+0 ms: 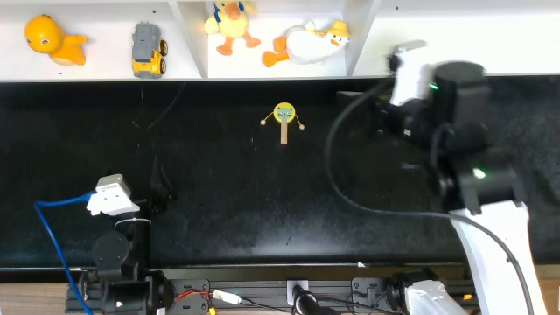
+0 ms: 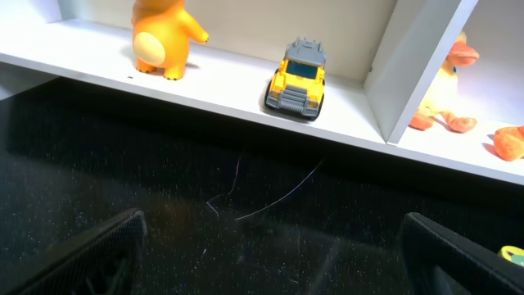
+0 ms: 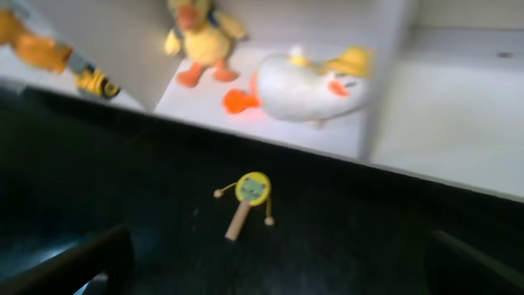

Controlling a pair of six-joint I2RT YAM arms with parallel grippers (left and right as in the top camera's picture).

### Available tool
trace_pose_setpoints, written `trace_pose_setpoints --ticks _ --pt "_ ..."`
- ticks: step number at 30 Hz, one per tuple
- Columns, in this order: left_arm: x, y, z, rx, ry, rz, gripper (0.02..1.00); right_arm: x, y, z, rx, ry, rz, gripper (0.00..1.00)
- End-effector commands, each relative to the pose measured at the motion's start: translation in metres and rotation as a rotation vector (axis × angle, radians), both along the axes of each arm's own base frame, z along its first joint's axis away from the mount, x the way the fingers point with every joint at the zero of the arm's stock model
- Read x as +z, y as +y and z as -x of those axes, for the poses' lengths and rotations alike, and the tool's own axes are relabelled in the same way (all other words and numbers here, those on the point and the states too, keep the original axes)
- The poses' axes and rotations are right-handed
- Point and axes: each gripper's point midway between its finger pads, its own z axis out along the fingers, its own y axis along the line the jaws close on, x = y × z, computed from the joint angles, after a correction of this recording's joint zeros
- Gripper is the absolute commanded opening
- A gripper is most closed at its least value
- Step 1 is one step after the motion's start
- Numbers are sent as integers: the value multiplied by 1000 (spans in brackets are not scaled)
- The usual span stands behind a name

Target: Store Toys

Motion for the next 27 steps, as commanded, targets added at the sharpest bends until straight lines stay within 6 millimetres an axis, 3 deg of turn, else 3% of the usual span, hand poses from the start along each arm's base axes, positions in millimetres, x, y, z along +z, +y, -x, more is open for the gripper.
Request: trace_pose_setpoints --ticks 1,8,12,16,20,27 --pt "1 0 0 -4 -4 -14 998 -20 35 -2 59 38 85 998" --pt "1 0 0 -4 -4 -14 998 -80 95 9 252 234 68 996" --pt "1 0 0 -4 -4 -14 998 -106 118 11 338 336 1 993" --pt "1 0 0 -4 -4 -14 998 -144 120 7 278 457 28 996" --pt "1 0 0 -4 -5 -14 998 -182 107 -4 95 523 137 998" --pt "1 0 0 -4 -5 -14 996 -210 114 -16 -55 530 177 1000"
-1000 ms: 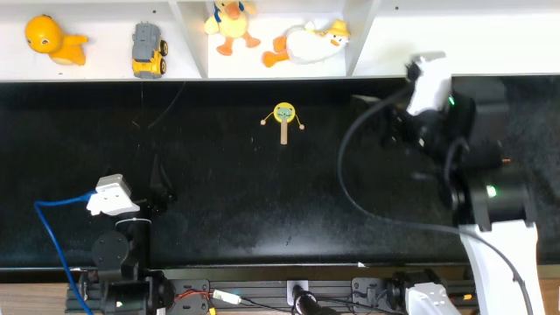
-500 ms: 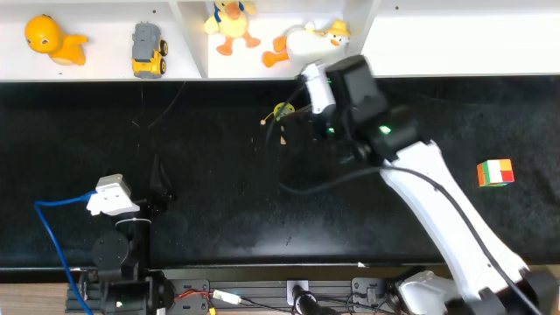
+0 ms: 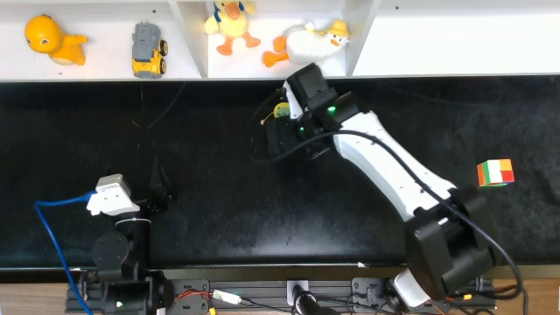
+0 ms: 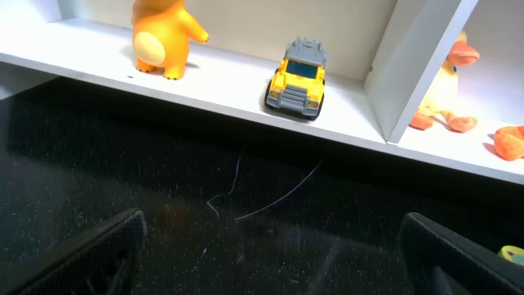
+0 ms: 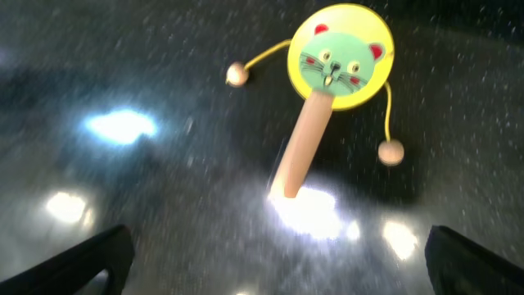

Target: Store Toys

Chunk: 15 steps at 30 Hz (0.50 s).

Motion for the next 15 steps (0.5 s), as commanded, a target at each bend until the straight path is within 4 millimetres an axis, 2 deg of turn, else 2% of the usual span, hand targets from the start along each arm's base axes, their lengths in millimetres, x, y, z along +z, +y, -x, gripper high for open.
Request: trace_pose_setpoints --ticks 1,5,7,15 --pt "1 0 0 -4 -5 -14 998 -7 1 -15 -149 -26 46 978" --pt "1 0 0 -4 -4 -14 998 -19 1 -17 -224 11 50 939" --pt "1 0 0 -4 -5 -14 998 -24 1 -16 -228 20 55 875" --pt "1 0 0 -4 -4 -14 998 -45 3 -12 -242 65 83 860"
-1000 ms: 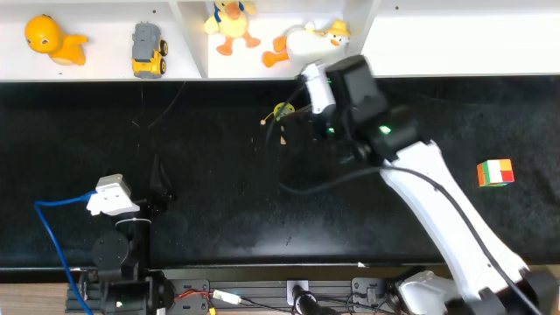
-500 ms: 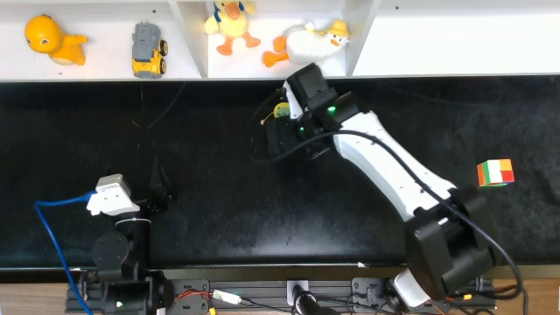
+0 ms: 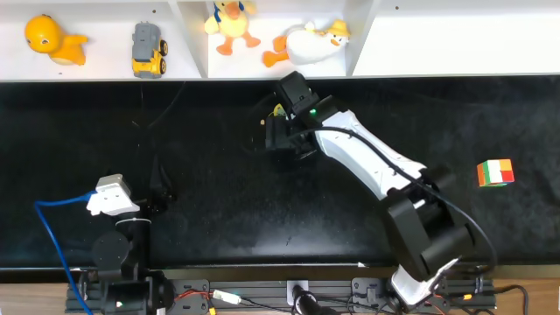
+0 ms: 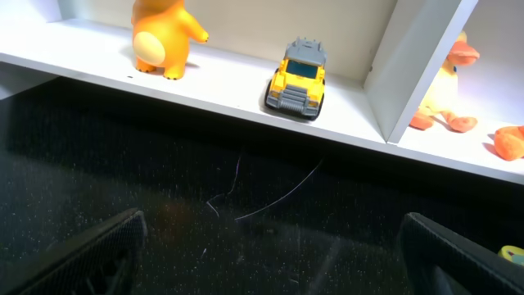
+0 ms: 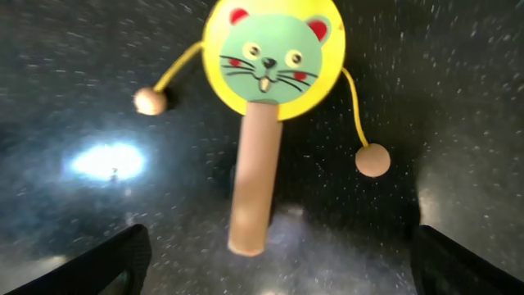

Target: Store Toys

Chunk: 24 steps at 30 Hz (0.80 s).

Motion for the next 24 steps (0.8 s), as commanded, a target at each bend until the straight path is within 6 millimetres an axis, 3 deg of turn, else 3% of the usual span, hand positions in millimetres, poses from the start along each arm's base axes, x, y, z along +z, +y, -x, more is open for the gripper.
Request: trace_pose_setpoints --ticks 1,7,13,19,24 --pt "1 0 0 -4 -4 -14 998 -4 8 -4 -22 -1 2 858" --pt "1 0 0 -4 -5 -14 998 -22 13 7 -23 50 19 822" --pt "1 0 0 -4 -5 -14 998 -33 12 14 -40 95 37 704" --pt "1 0 0 -4 -4 -14 998 -37 2 23 -45 126 84 419" --pt "1 0 0 -4 -5 -14 998 -37 1 24 -44 132 88 292"
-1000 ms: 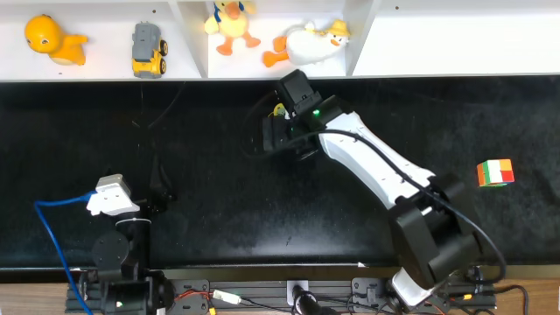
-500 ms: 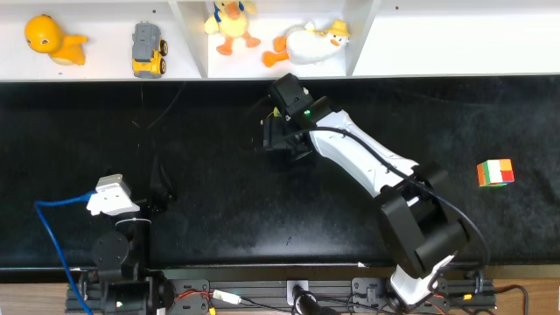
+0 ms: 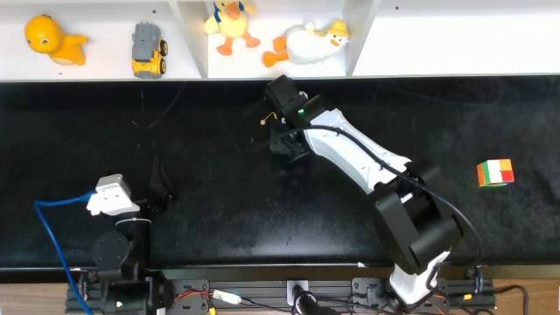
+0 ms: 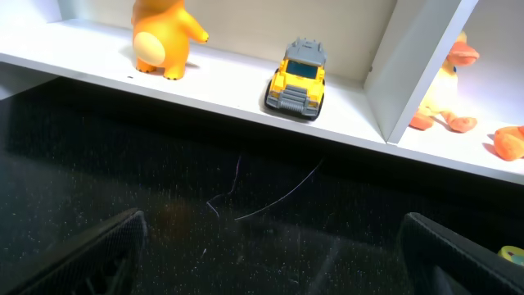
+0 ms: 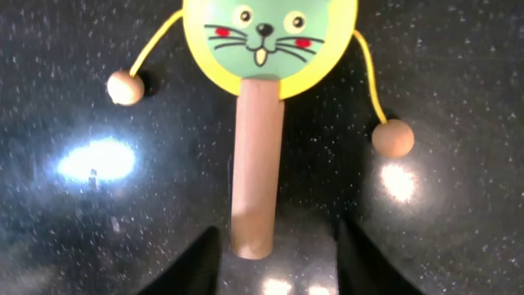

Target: Store Toys

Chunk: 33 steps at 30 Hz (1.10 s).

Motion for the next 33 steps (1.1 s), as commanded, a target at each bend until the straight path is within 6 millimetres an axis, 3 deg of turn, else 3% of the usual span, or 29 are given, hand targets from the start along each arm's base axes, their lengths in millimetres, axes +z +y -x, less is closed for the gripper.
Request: trace_pose_setpoints --ticks 1,19,23,33 --pt "1 0 0 -4 -5 -14 996 -26 -4 15 1 76 35 272" --pt "1 0 0 -4 -5 -14 996 -26 -7 11 32 52 57 45" --pt "1 0 0 -4 -4 -14 998 -24 -5 11 33 55 47 45" --pt "1 0 0 -4 -4 -14 998 23 -5 12 31 102 82 45"
